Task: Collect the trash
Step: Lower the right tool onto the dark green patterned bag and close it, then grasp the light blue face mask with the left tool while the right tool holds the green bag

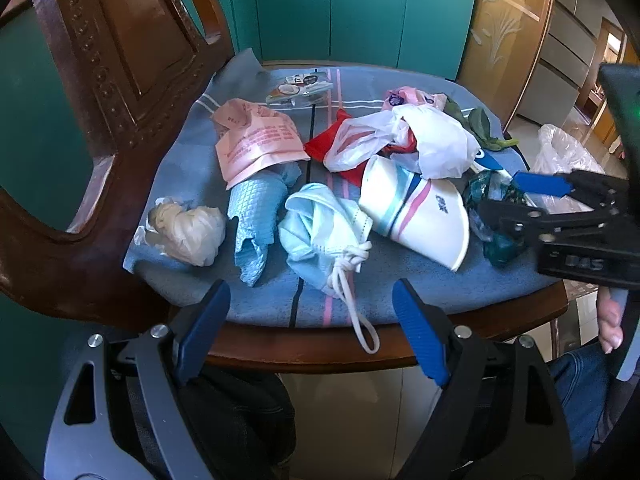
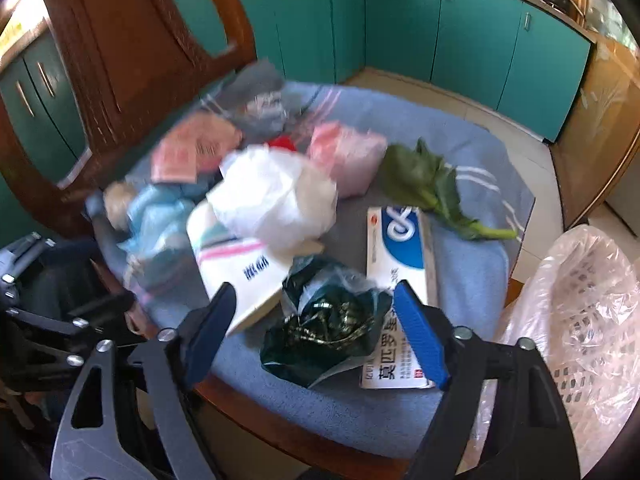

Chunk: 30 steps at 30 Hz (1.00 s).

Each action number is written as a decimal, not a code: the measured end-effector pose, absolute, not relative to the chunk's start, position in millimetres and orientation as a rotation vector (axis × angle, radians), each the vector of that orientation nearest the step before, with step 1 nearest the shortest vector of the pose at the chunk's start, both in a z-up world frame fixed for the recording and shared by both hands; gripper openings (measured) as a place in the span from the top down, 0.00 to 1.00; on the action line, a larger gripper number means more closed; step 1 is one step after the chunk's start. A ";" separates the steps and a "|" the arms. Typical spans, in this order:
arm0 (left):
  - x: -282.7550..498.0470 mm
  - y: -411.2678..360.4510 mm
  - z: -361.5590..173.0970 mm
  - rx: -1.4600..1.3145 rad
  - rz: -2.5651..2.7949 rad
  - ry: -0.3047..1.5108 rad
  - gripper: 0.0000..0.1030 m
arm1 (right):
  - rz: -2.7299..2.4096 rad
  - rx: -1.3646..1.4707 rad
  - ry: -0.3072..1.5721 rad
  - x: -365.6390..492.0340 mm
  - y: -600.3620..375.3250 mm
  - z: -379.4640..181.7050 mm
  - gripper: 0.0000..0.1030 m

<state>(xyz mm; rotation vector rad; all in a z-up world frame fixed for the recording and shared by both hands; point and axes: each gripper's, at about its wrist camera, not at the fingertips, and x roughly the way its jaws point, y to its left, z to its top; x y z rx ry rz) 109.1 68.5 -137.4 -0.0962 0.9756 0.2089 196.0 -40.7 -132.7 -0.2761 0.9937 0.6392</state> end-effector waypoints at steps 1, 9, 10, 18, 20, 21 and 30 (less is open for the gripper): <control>108.9 68.9 -137.5 -0.097 0.210 0.975 0.19 | 0.632 -0.284 1.006 197.2 -39.3 -136.7 0.42; 106.4 74.6 -136.5 -0.109 0.222 0.968 0.19 | 0.617 -0.259 0.965 199.9 -43.1 -131.7 0.52; 106.0 75.5 -136.1 -0.113 0.224 0.965 0.18 | 0.616 -0.251 0.959 200.1 -44.8 -129.5 0.52; 104.7 85.4 -135.0 -0.169 0.234 0.948 0.12 | 0.574 -0.163 0.926 209.8 -66.7 -117.6 0.52; 106.4 86.3 -136.5 -0.180 0.235 0.949 0.12 | 0.565 -0.144 0.922 211.4 -70.8 -116.0 0.52; 107.7 86.3 -137.7 -0.184 0.231 0.953 0.12 | 0.561 -0.130 0.916 212.0 -74.1 -114.2 0.52; 131.2 76.5 -152.7 -0.155 0.231 1.002 0.12 | 0.551 -0.089 0.886 212.5 -84.7 -104.6 0.52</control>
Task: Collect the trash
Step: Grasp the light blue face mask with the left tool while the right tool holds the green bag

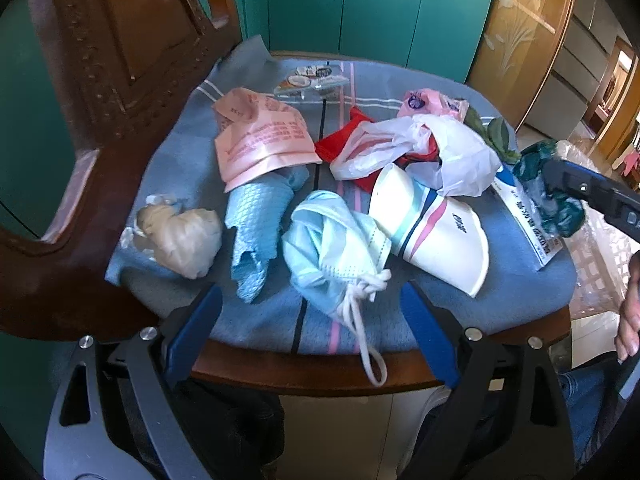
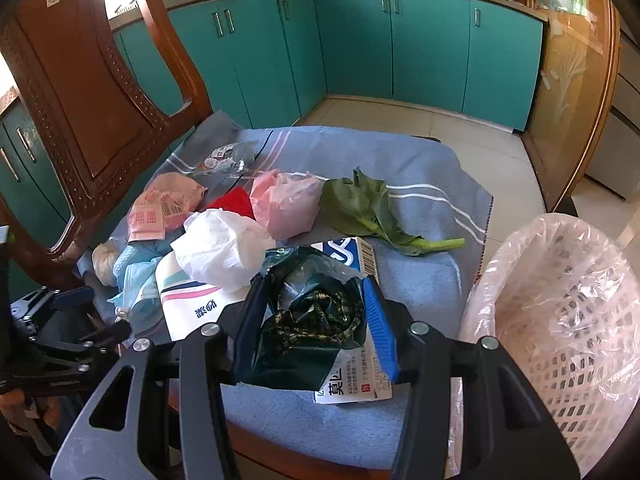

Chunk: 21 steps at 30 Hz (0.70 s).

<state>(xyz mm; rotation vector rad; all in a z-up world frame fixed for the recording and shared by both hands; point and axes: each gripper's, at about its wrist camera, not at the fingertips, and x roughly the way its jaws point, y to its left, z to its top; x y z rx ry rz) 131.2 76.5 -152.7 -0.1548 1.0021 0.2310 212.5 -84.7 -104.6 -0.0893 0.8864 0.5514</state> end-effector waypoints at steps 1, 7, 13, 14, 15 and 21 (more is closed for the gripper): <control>133.1 74.8 -153.6 -0.141 0.238 1.005 0.16 | 0.553 -0.089 0.886 212.5 -84.8 -104.4 0.52; 136.0 60.4 -155.5 -0.049 0.207 1.014 0.63 | 0.557 -0.093 0.892 211.5 -82.4 -105.1 0.52; 130.4 56.8 -147.1 -0.025 0.200 0.969 0.82 | 0.556 -0.091 0.890 210.4 -82.7 -105.1 0.52; 128.8 57.0 -143.6 -0.023 0.203 0.953 0.83 | 0.555 -0.089 0.890 210.4 -83.2 -104.9 0.52; 126.9 57.4 -138.9 -0.022 0.206 0.934 0.83 | 0.553 -0.087 0.888 210.5 -83.8 -104.5 0.52; 115.1 65.9 -106.7 -0.075 0.197 0.828 0.84 | 0.554 -0.064 0.861 209.5 -88.4 -97.9 0.52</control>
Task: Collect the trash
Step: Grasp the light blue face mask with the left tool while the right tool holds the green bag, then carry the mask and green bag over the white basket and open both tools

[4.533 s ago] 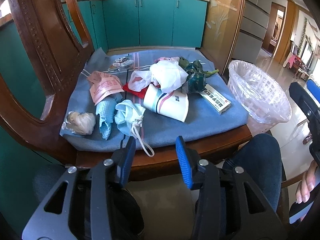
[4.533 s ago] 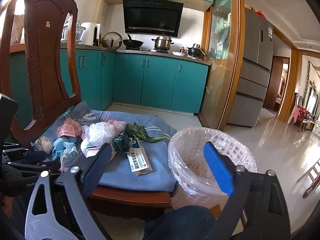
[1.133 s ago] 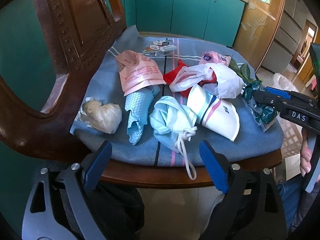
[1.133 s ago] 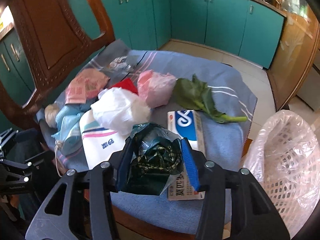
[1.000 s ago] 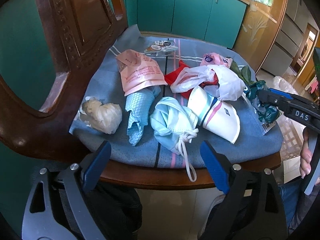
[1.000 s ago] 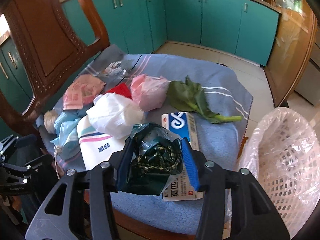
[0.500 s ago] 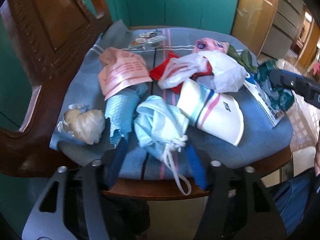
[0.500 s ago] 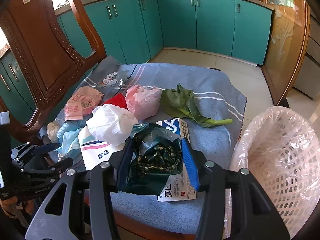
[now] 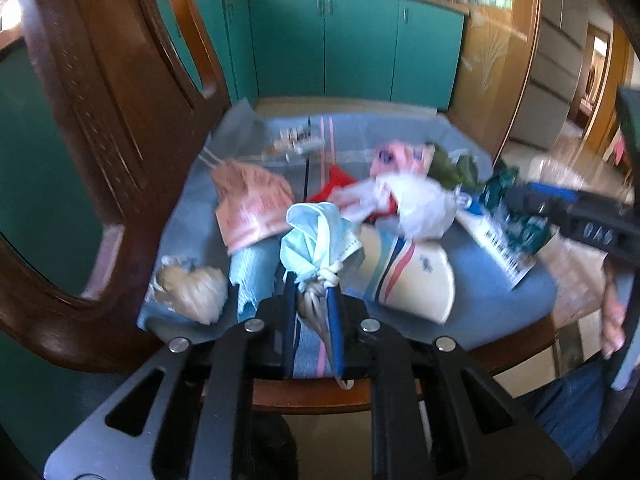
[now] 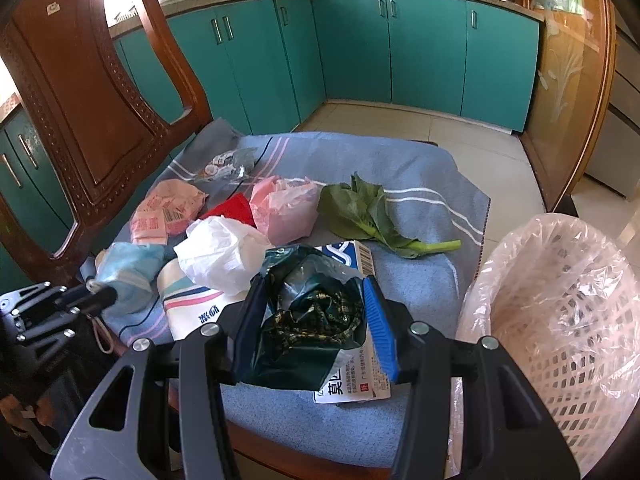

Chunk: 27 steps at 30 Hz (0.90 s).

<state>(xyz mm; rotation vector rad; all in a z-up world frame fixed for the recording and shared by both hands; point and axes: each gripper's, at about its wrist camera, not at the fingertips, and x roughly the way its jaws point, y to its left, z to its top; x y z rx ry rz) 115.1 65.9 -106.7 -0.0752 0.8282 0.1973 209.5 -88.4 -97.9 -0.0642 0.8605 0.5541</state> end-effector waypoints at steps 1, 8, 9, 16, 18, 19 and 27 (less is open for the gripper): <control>112.3 67.0 -100.4 -0.086 0.195 0.810 0.84 | 0.554 -0.061 0.852 208.9 -89.6 -96.5 0.52; 108.7 75.1 -71.4 -0.125 0.190 0.723 0.85 | 0.517 -0.046 0.773 204.7 -101.1 -79.4 0.52; 109.4 75.4 -68.9 -0.129 0.186 0.716 0.85 | 0.501 -0.039 0.760 204.2 -105.7 -75.9 0.52; 125.7 59.8 -50.8 -0.139 0.118 0.683 0.85 | 0.319 0.017 0.652 196.1 -170.4 -50.9 0.52; 133.7 40.4 -41.1 -0.117 0.066 0.660 0.85 | 0.211 0.034 0.648 196.4 -200.0 -50.6 0.52; 137.2 31.3 -38.0 -0.107 0.043 0.652 0.85 | 0.171 0.047 0.658 197.9 -212.7 -52.9 0.52; 181.5 -72.2 -32.7 -0.056 -0.224 0.667 0.84 | -0.056 0.114 0.753 202.6 -290.6 -81.8 0.52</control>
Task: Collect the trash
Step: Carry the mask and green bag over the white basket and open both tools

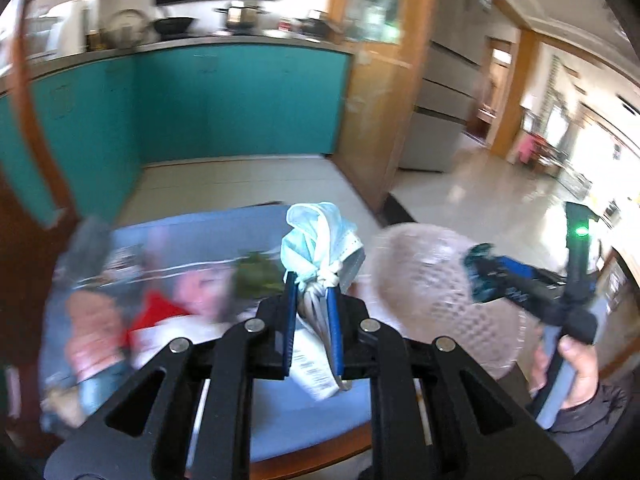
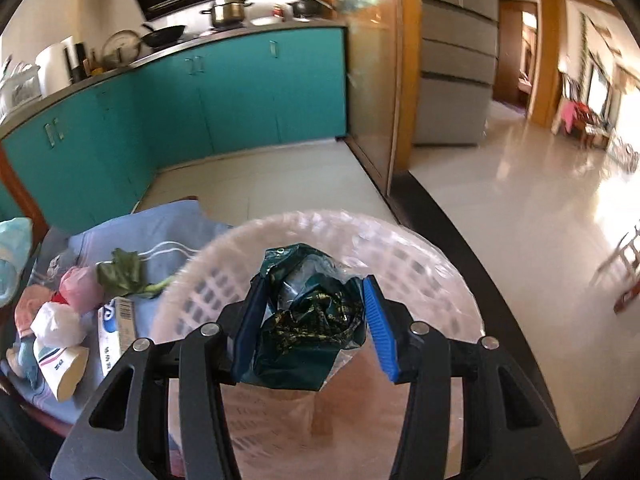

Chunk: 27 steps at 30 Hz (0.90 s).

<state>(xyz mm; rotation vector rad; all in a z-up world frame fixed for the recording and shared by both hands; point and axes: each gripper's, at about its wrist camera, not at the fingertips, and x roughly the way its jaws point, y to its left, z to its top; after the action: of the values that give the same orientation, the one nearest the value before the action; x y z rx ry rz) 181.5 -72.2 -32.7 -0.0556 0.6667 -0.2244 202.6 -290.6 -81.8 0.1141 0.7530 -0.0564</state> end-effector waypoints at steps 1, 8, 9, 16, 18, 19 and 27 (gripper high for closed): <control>188.0 -88.8 -36.0 -0.048 -0.262 0.675 0.84 | -0.059 0.114 0.771 202.3 -291.9 -85.0 0.52; 227.7 -173.4 -72.4 -0.011 -0.440 0.803 0.84 | -0.184 0.293 0.737 191.2 -336.5 -83.7 0.26; 229.7 -182.9 -77.1 0.005 -0.466 0.811 0.81 | -0.178 0.347 0.716 186.6 -347.2 -82.0 0.25; 218.1 -190.0 -95.2 0.139 -0.369 0.777 0.28 | -0.167 0.471 0.663 178.8 -358.6 -79.8 0.24; 214.5 -167.2 -91.3 0.128 -0.310 0.757 0.22 | -0.141 0.465 0.653 180.6 -350.0 -77.6 0.22; 208.9 -150.7 -86.0 0.120 -0.256 0.733 0.20 | -0.127 0.461 0.651 182.5 -345.8 -76.6 0.22; 160.8 -30.5 -80.5 0.109 0.117 0.699 0.17 | 0.153 0.335 0.640 205.2 -247.7 -64.1 0.21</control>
<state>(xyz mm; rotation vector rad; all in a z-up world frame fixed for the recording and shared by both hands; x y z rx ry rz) 160.8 -30.5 -80.5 0.1095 0.6994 0.1173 205.2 -247.7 -64.1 0.3355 0.6401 0.1531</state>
